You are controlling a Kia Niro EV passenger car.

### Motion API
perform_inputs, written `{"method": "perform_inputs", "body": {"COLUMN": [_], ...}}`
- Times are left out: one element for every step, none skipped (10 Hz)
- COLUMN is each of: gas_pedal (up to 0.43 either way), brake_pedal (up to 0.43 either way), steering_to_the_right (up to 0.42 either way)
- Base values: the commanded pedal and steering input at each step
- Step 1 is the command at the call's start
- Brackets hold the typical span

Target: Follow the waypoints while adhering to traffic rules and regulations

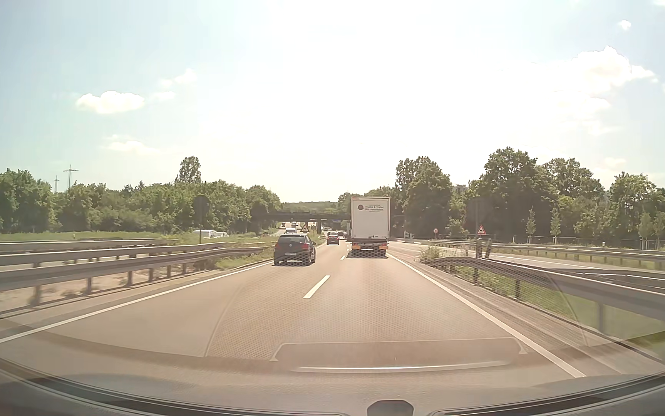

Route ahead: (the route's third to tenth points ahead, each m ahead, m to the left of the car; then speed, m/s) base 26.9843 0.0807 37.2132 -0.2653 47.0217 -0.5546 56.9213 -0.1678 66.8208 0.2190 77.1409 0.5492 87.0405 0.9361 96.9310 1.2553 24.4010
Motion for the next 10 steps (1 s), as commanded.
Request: {"method": "perform_inputs", "body": {"gas_pedal": [0.177,0.177,0.189,0.189,0.189,0.189,0.189,0.197,0.209,0.209], "brake_pedal": [0.030,0.030,0.030,0.030,0.030,0.030,0.030,0.030,0.030,0.030], "steering_to_the_right": [-0.006,-0.006,-0.006,-0.005,-0.005,-0.006,-0.005,-0.005,-0.005,-0.005]}}
